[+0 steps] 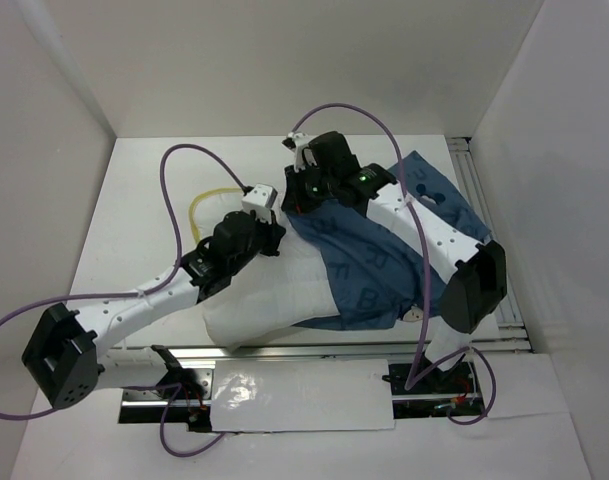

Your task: Put the pillow into the pillowcase

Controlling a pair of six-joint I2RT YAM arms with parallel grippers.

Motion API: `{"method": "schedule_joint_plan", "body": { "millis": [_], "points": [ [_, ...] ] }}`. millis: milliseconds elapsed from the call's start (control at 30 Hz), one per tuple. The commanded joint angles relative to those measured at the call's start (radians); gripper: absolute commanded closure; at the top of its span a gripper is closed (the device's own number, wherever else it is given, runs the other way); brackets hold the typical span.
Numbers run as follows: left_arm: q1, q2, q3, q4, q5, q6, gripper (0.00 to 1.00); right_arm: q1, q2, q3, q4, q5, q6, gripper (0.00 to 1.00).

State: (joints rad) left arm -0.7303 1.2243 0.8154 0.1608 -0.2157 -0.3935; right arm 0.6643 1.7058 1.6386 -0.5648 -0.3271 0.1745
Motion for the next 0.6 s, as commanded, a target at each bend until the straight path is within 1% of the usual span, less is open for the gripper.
{"method": "schedule_joint_plan", "body": {
  "millis": [0,67,100,133,200,267,333,467,500,567],
  "points": [
    [-0.015,-0.059,0.044,0.240,-0.072,-0.025,1.00,0.052,-0.066,0.040,0.005,-0.032,0.025,1.00],
    [-0.015,-0.048,0.044,0.240,-0.111,-0.039,1.00,0.052,-0.077,0.018,0.049,-0.117,0.034,1.00],
    [-0.015,-0.022,0.044,0.240,-0.158,-0.051,1.00,0.052,-0.077,0.018,0.069,-0.235,0.034,1.00],
    [-0.015,-0.007,0.053,0.240,-0.159,-0.051,1.00,0.052,-0.063,0.018,0.097,-0.278,0.034,1.00],
    [-0.015,0.020,0.053,0.296,-0.159,-0.051,1.00,0.084,-0.029,0.082,0.106,-0.337,0.046,1.00],
    [-0.015,0.041,0.053,0.347,-0.159,-0.051,1.00,0.113,0.043,0.177,0.059,-0.381,0.046,1.00],
    [-0.015,0.050,0.053,0.428,-0.149,-0.028,1.00,0.129,0.102,0.208,0.059,-0.420,0.057,1.00],
    [-0.006,0.029,0.033,0.499,-0.113,-0.005,1.00,0.139,0.170,0.256,0.077,-0.402,0.100,1.00],
    [-0.006,0.029,0.033,0.499,-0.102,-0.005,1.00,0.139,0.179,0.256,0.056,-0.371,0.100,1.00],
    [0.003,0.029,0.051,0.426,-0.126,-0.005,1.00,0.129,0.179,0.265,0.020,-0.227,0.100,1.00]
  ]
}}
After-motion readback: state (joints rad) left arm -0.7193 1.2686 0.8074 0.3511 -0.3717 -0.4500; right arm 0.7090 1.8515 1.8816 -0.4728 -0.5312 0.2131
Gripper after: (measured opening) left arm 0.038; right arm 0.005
